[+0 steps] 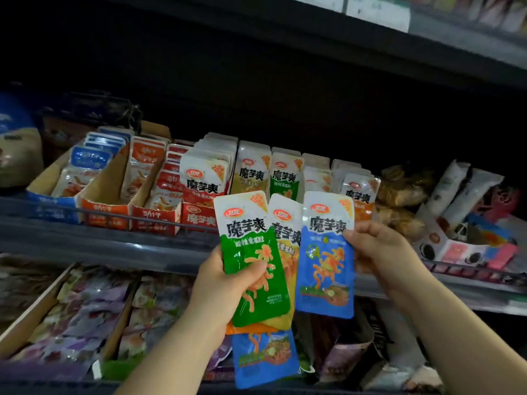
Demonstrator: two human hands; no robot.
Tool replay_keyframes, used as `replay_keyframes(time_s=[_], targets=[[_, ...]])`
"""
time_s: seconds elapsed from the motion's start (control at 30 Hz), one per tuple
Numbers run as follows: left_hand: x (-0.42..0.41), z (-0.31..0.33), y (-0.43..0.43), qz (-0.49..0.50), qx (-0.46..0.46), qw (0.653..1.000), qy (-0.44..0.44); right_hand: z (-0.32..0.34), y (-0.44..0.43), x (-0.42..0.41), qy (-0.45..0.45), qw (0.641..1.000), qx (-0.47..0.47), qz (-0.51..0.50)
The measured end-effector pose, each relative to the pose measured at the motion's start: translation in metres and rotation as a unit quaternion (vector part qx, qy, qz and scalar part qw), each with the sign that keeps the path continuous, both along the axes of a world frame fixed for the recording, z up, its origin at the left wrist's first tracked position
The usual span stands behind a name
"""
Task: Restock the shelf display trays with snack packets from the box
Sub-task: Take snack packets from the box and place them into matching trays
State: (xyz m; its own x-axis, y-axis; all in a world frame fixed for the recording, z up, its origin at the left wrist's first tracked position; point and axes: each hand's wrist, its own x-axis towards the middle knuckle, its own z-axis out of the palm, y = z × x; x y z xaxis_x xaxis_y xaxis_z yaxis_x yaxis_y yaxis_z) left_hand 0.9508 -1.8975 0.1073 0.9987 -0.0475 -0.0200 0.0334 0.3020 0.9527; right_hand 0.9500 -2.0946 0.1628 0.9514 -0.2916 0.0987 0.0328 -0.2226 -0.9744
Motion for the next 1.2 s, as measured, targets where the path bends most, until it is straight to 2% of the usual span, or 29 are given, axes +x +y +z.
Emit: replay_keyframes(time_s=[0.23,0.4,0.57,0.9,1.0,1.1,1.2], targets=[[0.017,-0.009,-0.014,-0.020,0.040,0.999,-0.009,0.035,-0.029,0.047,-0.120,0.982,-0.005,-0.142],[0.027,-0.008,-0.008,0.000,0.034,0.999,0.001,0.045,-0.034,0.078,-0.172,0.965,-0.053,-0.189],[0.031,-0.011,-0.005,0.011,0.065,0.998,-0.003,0.034,-0.030,0.096,-0.140,0.970,-0.096,-0.174],[0.035,-0.017,0.002,0.020,0.104,0.994,-0.016,0.007,-0.030,0.106,-0.019,0.977,-0.191,-0.090],[0.037,-0.019,0.003,0.019,0.116,0.993,-0.016,0.004,-0.033,0.107,-0.006,0.966,-0.239,-0.102],[0.038,-0.020,0.004,0.019,0.121,0.992,-0.011,-0.003,-0.032,0.109,-0.016,0.919,-0.374,-0.119],[0.039,-0.021,0.004,0.018,0.131,0.991,-0.018,-0.011,-0.030,0.108,-0.048,0.908,-0.394,-0.130]])
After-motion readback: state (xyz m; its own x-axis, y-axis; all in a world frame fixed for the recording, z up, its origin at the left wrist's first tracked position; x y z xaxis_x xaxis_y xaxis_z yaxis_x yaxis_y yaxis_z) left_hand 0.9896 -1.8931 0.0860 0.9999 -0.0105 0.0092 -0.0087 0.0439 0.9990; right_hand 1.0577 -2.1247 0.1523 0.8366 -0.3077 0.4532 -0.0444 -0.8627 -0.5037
